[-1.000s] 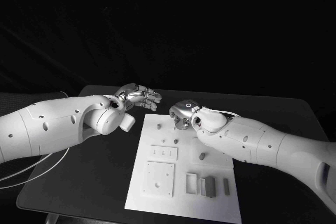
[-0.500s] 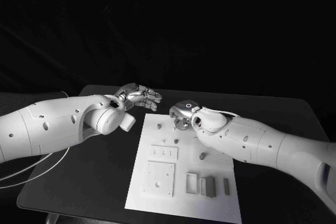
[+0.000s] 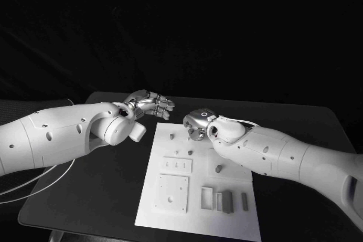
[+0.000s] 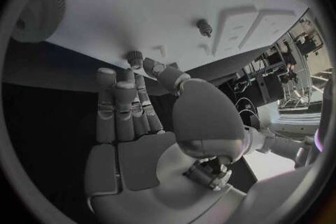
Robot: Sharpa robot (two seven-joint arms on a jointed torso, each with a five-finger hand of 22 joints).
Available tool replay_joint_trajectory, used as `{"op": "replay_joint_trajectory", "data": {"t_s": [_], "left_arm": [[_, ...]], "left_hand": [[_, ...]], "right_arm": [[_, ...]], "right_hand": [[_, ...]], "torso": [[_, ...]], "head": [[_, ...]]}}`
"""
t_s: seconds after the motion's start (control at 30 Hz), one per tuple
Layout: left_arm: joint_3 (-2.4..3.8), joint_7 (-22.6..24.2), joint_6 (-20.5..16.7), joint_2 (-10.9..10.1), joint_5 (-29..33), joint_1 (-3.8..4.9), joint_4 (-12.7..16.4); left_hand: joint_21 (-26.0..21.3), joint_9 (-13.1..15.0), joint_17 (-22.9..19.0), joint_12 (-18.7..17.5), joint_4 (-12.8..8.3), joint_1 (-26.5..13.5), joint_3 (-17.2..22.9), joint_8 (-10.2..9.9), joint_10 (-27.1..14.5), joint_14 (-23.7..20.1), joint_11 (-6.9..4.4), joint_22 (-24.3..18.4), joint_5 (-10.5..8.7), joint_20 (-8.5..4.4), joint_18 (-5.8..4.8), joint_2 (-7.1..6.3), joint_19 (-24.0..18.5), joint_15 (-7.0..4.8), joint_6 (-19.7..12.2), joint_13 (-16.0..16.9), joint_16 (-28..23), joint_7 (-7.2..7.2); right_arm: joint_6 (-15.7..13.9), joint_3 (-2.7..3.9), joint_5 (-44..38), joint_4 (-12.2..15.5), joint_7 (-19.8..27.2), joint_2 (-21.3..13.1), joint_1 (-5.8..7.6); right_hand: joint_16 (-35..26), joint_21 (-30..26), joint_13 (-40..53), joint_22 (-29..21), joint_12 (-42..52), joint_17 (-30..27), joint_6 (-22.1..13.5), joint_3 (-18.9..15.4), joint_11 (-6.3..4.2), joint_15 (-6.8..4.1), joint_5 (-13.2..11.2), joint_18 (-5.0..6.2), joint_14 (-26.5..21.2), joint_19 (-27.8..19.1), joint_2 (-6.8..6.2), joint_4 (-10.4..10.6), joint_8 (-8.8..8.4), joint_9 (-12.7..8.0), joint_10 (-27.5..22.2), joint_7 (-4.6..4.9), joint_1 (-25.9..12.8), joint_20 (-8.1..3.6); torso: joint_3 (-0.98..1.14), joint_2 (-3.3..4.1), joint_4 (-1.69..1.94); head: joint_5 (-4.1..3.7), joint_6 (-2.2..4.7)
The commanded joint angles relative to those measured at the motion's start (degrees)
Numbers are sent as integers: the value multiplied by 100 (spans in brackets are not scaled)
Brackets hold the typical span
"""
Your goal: Assemble the parts on the task board
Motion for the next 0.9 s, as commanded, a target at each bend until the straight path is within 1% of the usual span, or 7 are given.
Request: {"op": "replay_joint_trajectory", "data": {"t_s": [0.03, 0.27, 0.47, 0.57, 0.67, 0.73, 0.9], "left_arm": [[6, 30, -23, -4, -11, 9, 11], [6, 46, -55, -56, -13, 12, -52], [6, 69, -77, -141, -12, 23, -110], [6, 96, -55, -171, -12, 25, -155], [6, 93, -50, -194, -12, 25, -186], [5, 98, -53, -203, -12, 25, -204], [5, 102, -38, -205, -12, 25, -241]], "left_hand": [[-28, 6, 7, -26, 24, 8, 8, -37, -44, 39, 7, 10, 17, -25, 51, -35, 9, 1, -40, 6, -30, 24], [-29, 7, 10, -27, 24, 7, 8, -37, -44, 40, 7, 11, 17, -25, 51, -36, 9, 1, -40, 7, -32, 24], [-30, 8, 13, -28, 22, 8, 7, -37, -43, 41, 7, 11, 17, -25, 51, -41, 9, 1, -39, 9, -34, 24], [-32, 10, 19, -29, 13, 16, 7, -37, -41, 43, 5, 13, 17, -27, 51, -57, 8, 0, -38, 11, -39, 23], [-34, 11, 23, -30, 8, 22, 8, -37, -40, 44, 5, 14, 17, -27, 51, -64, 7, -1, -38, 13, -43, 23], [-35, 11, 24, -30, 7, 23, 8, -37, -40, 44, 5, 14, 17, -27, 51, -67, 7, -1, -38, 14, -44, 23], [-36, 12, 26, -31, 6, 25, 9, -38, -40, 44, 5, 15, 17, -26, 51, -68, 7, 0, -38, 14, -47, 23]], "right_arm": [[-64, -2, 0, 69, 46, -49, -2], [-260, 28, 96, 443, 67, -304, 38], [-312, 269, 177, 1037, 16, -740, 153], [-168, 371, 254, 1324, -35, -1050, 216], [34, 415, 258, 1549, -82, -1333, 281], [206, 428, 258, 1642, -113, -1520, 327], [607, 428, 235, 1622, -217, -1803, 418]], "right_hand": [[-20, -21, -24, 92, 8, -6, -46, -3, -6, 21, -25, 479, -8, -39, -21, 26, -28, -11, -48, -3, -44, -10], [-12, -15, -53, 93, 19, -8, -44, -8, -3, 24, -27, 479, 5, -22, -59, 34, -21, -15, -47, -1, -48, -13], [-1, -9, -119, 89, 31, -19, -18, -34, 25, 49, -27, 479, 36, 28, -206, 160, 8, -24, -15, 10, -146, -21], [2, -12, -151, 86, 36, -27, -4, -51, 31, 56, -28, 479, 43, 45, -312, 263, 25, -29, 13, -3, -220, -26], [3, -20, -179, 84, 35, -32, -16, -62, 45, 67, -29, 479, 38, 49, -407, 358, 27, -39, 30, -22, -281, -29], [10, -26, -205, 83, 24, -33, -32, -74, 61, 83, -30, 479, 31, 51, -501, 432, 25, -48, 17, -45, -334, -30], [38, -43, -286, 87, 2, -26, -201, -125, 112, 133, -32, 479, -19, 35, -736, 607, -39, -92, -134, -204, -480, -24]], "torso": [[7, 1, -2], [15, -5, -20], [19, -11, -47], [31, -20, -81], [50, -30, -121], [60, -36, -144], [85, -52, -201]], "head": [[3, 3], [10, 47], [-10, 98], [-4, 122], [3, 133], [0, 153], [1, 176]]}}
